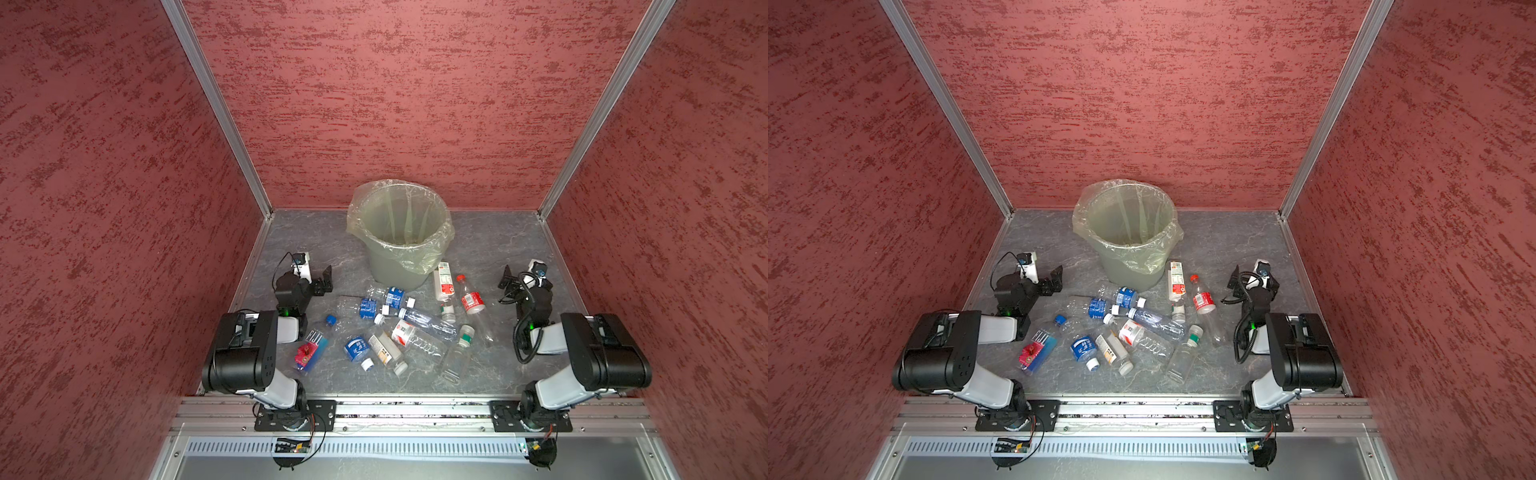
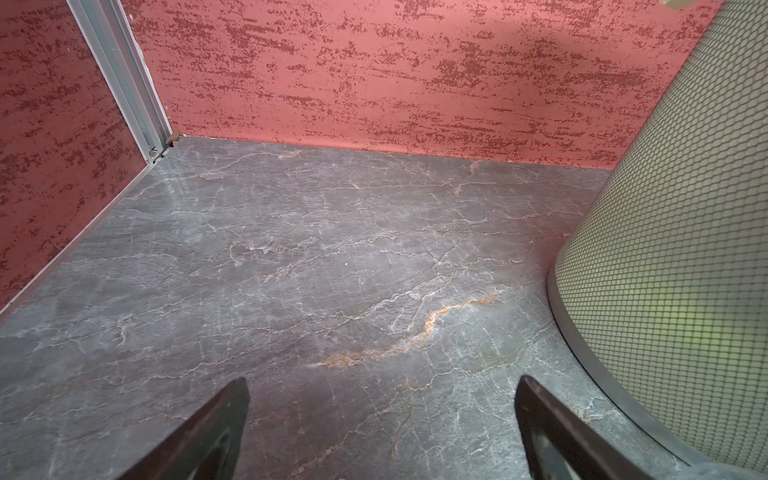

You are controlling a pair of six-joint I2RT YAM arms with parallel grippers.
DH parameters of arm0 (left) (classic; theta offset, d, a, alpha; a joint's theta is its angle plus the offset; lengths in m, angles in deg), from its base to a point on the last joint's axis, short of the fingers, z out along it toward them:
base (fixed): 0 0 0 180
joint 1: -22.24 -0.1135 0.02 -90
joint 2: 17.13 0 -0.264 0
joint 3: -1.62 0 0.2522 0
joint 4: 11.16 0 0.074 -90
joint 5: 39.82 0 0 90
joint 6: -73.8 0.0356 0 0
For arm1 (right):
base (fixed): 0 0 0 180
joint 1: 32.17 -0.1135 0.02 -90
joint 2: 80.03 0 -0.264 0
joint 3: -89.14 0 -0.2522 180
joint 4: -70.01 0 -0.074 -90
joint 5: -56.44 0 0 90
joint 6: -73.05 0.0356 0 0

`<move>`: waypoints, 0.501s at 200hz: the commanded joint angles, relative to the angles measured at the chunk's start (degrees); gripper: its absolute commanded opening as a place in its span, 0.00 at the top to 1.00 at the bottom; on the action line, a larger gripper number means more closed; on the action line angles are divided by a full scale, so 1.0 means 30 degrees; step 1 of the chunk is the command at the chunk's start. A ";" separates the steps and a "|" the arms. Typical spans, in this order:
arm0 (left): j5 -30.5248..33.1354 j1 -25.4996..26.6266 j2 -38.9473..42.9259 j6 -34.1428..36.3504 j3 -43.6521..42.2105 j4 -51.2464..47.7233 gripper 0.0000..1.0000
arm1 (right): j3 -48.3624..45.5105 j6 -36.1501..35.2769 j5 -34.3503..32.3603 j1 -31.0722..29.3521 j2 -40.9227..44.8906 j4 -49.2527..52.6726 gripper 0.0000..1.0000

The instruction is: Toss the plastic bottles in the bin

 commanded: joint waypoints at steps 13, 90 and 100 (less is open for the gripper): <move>-0.0033 -0.0091 0.0093 -0.0276 0.0204 0.0089 0.01 | 0.0333 -0.0070 -0.0078 -0.0088 0.0022 -0.0145 0.01; 0.3824 0.0656 0.2865 -0.0769 -0.1509 0.0868 0.01 | 0.0816 -0.0016 -0.0531 -0.0120 0.2602 0.2664 0.01; 0.5285 0.1256 0.4030 -0.0617 -0.1474 -0.0180 0.01 | 0.1422 0.0173 -0.1098 -0.0128 0.3151 0.4019 0.01</move>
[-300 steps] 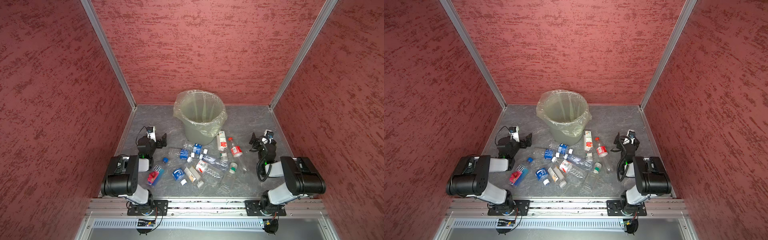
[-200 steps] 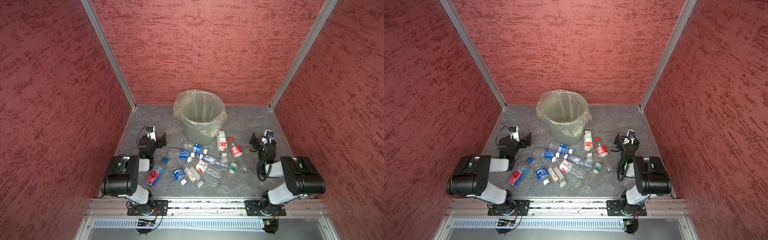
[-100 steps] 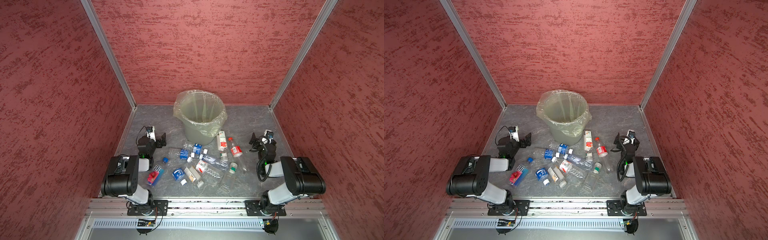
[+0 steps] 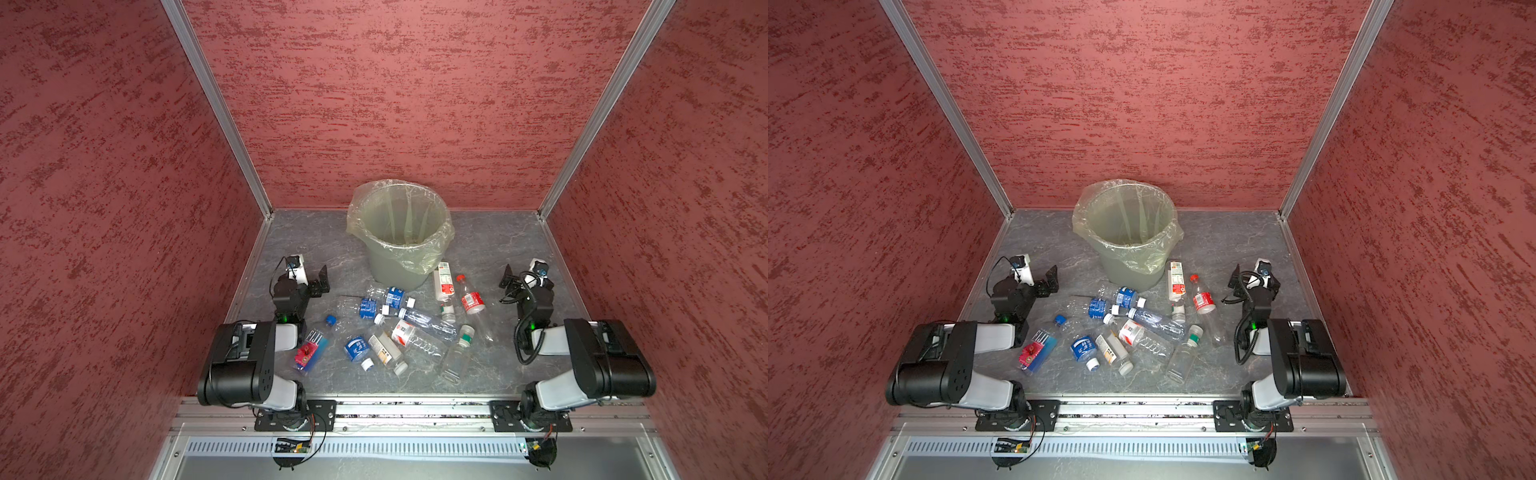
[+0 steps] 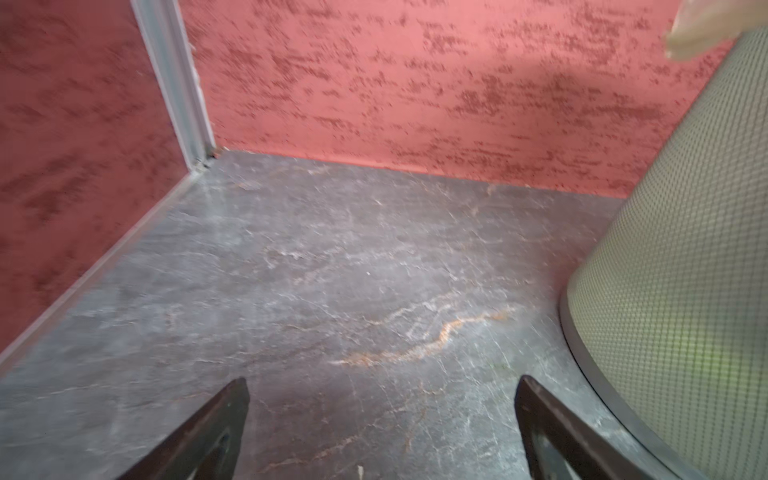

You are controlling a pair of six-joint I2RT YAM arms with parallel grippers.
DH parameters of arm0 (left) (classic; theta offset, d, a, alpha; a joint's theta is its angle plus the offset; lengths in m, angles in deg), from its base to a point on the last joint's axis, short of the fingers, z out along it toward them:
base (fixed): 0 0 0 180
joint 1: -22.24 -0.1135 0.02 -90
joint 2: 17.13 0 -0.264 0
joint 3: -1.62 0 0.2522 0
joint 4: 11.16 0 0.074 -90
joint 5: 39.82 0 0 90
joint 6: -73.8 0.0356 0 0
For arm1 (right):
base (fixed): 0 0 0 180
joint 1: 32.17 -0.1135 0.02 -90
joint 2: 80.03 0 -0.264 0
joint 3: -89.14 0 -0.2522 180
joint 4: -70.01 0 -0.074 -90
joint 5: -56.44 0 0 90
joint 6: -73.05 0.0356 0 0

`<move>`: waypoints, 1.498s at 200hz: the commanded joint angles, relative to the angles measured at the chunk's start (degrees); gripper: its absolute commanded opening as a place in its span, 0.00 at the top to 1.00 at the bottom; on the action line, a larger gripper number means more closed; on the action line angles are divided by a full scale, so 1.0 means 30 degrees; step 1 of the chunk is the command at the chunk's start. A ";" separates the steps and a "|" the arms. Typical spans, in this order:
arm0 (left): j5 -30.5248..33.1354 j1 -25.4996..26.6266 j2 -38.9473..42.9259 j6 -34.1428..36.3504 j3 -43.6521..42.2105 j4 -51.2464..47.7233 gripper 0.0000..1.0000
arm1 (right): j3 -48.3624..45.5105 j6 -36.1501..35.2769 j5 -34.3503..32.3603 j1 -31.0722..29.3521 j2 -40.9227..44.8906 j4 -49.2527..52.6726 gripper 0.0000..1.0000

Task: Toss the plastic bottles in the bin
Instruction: 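Reach the left gripper to the FIJI bottle while the right moves over the cola bottle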

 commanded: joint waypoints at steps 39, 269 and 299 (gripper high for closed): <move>0.7403 0.2474 0.5129 -0.0851 -0.0394 -0.3140 0.01 | 0.5059 0.3669 -0.4984 -0.0139 0.3128 1.0302 0.01; 0.8602 1.1443 1.3337 -1.3764 0.7693 -3.5864 0.22 | 1.1671 0.7738 -0.0641 -0.7774 0.8883 3.2513 0.01; 0.9720 1.2745 1.1744 -1.6503 0.7586 -3.7822 0.18 | 1.1612 0.7789 -0.0453 -0.7979 0.8797 3.2643 0.01</move>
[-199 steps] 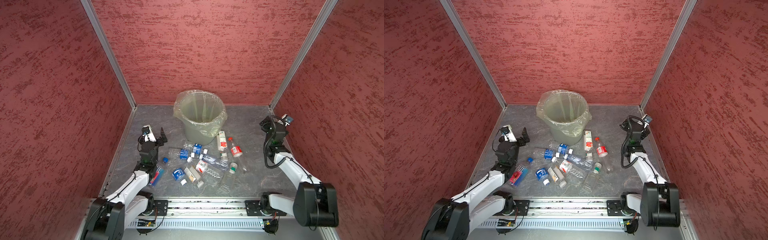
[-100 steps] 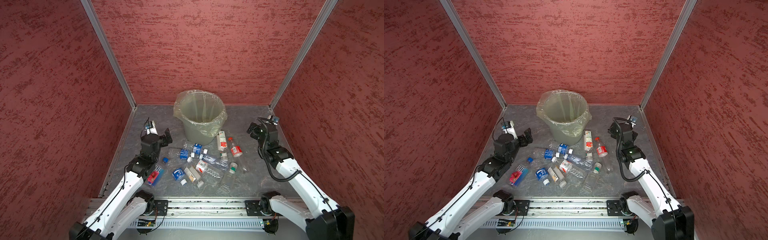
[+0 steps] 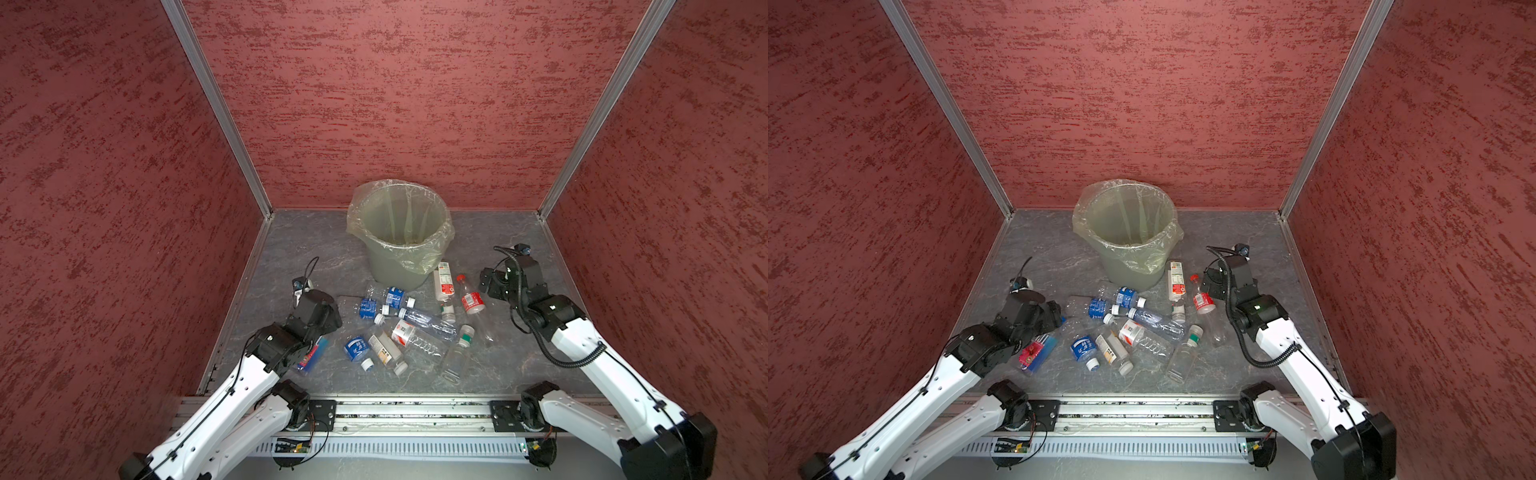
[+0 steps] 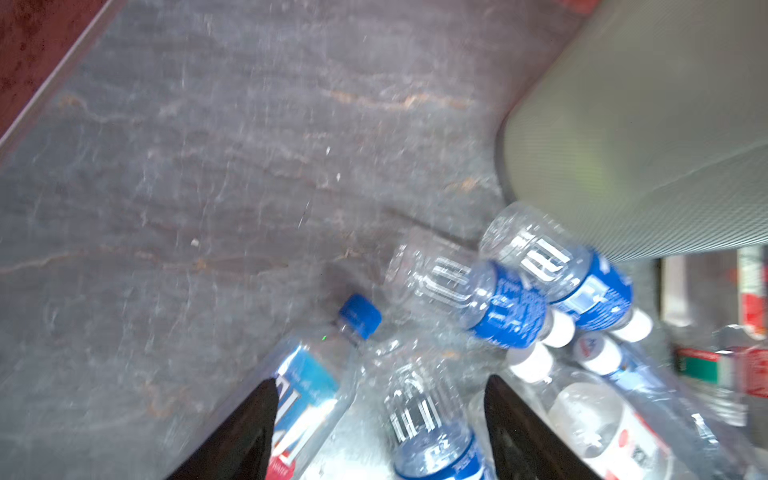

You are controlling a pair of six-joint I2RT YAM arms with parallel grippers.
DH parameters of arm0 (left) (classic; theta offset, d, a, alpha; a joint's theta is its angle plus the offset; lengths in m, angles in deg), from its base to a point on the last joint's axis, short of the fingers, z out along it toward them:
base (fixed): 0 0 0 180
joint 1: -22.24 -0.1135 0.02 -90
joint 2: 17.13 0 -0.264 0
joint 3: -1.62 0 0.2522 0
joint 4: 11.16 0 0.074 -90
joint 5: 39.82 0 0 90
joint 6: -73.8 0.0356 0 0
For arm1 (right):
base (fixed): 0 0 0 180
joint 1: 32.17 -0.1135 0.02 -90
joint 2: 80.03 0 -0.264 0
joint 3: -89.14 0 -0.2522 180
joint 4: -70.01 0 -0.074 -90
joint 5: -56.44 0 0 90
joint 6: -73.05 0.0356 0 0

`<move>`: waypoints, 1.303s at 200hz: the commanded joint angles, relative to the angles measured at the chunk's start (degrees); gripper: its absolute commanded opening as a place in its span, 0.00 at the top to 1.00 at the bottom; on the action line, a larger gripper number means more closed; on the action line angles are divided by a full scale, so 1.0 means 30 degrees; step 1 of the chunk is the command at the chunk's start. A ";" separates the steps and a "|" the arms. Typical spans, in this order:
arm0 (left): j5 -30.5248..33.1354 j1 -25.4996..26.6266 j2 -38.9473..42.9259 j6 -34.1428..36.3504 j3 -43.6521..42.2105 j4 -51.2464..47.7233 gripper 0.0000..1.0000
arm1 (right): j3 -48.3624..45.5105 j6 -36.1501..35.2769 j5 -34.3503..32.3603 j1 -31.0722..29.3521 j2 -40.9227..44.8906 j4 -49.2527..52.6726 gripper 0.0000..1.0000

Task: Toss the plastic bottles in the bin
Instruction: 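Reach the left gripper to the FIJI bottle while the right moves over the cola bottle, then close the left gripper on the FIJI bottle and lift it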

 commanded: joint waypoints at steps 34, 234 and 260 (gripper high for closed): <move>0.1322 0.0530 -0.1619 -0.4434 -0.0666 -0.3060 0.16 | 0.0342 0.0394 0.0605 -0.0304 -0.0164 0.0742 0.01; 0.0117 -0.0056 -0.2220 -0.5266 -0.3637 -0.1152 0.01 | 0.0249 0.0629 0.0250 -0.0450 -0.0574 0.0017 0.01; -0.1168 -0.1206 -0.2403 -0.4527 -0.3781 0.0048 0.10 | 0.0243 0.0644 0.0450 -0.0478 -0.0712 -0.0130 0.02</move>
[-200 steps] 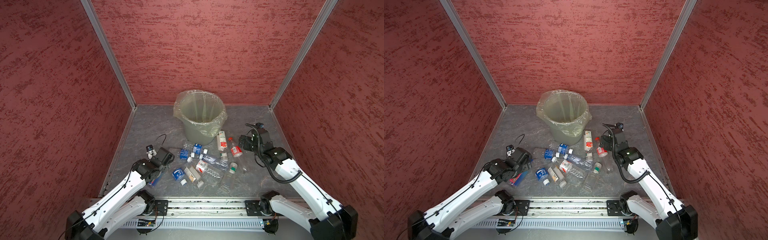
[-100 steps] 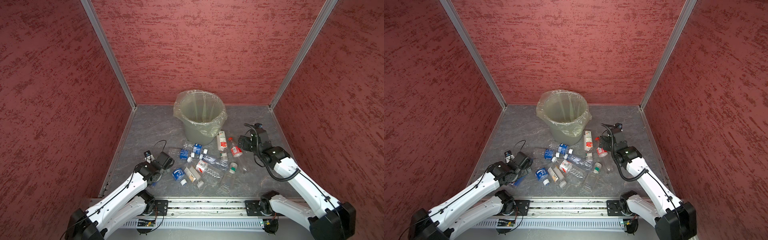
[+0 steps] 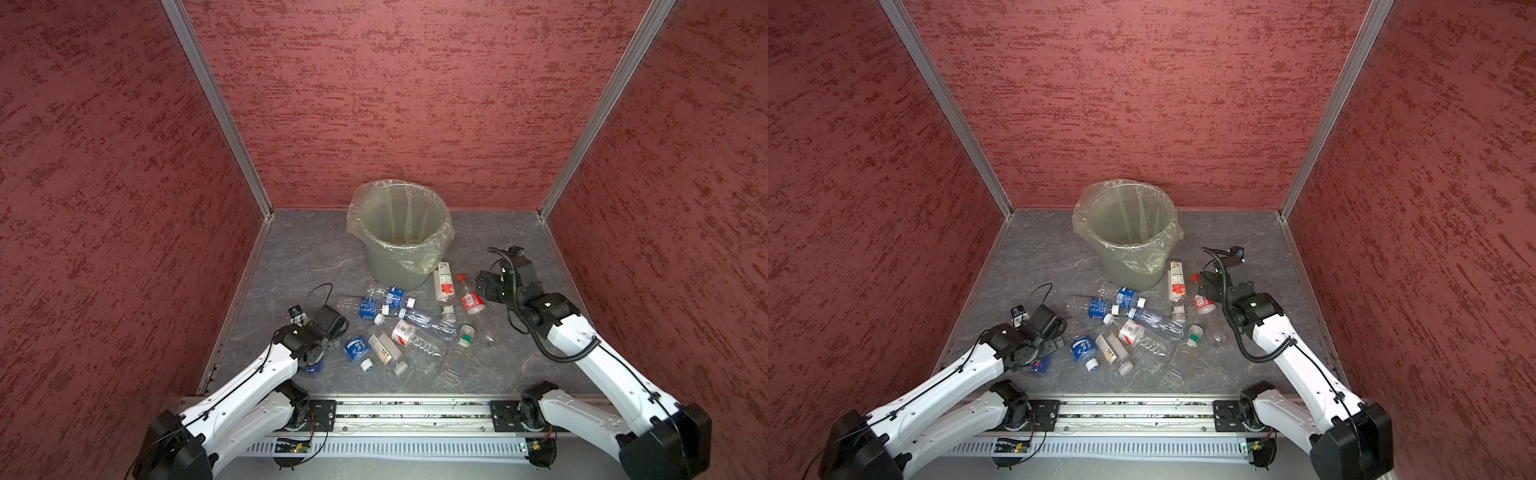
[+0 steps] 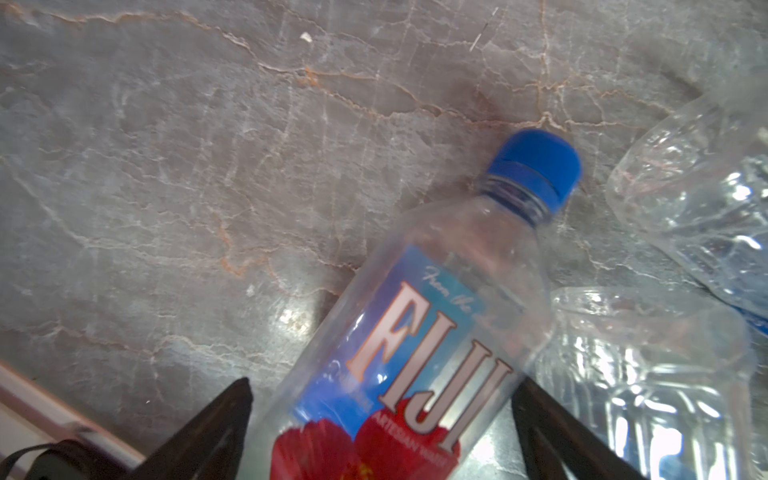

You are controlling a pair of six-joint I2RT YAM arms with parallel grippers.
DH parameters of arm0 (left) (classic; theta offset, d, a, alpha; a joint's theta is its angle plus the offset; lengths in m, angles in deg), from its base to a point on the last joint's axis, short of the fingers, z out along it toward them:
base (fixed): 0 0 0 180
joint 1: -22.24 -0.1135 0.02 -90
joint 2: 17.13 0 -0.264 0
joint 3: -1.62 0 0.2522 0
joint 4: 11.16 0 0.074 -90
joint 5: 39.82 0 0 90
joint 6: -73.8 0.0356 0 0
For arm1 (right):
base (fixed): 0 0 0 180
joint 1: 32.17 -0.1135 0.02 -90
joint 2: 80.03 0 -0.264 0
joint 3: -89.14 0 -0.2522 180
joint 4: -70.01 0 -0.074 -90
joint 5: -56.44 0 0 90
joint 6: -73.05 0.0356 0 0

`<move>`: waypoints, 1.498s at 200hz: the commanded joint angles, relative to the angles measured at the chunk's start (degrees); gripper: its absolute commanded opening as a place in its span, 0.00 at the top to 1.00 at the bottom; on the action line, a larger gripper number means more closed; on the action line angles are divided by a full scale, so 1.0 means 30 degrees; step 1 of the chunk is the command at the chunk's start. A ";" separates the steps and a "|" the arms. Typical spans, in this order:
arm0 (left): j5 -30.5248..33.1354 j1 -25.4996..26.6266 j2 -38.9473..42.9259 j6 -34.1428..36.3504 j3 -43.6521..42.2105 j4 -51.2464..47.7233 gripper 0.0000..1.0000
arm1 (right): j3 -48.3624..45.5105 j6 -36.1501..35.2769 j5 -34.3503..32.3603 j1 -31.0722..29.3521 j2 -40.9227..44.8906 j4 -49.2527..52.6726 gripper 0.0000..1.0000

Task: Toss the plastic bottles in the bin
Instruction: 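Close the left gripper on the FIJI bottle and lift it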

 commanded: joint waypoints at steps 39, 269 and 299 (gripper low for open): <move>-0.1475 -0.1288 -0.0269 0.1216 -0.0087 0.1852 0.21 | 0.0313 0.0441 0.0091 -0.0240 -0.0074 -0.0387 0.03; -0.4122 -0.2509 -0.1294 0.2072 -0.0799 0.3573 0.15 | 0.0297 0.0704 0.0066 -0.0621 -0.0116 -0.0384 0.05; -0.4595 -0.2943 -0.1254 0.2365 -0.0917 0.3883 0.25 | 0.0369 0.0682 -0.0002 -0.0621 -0.0174 -0.0325 0.05</move>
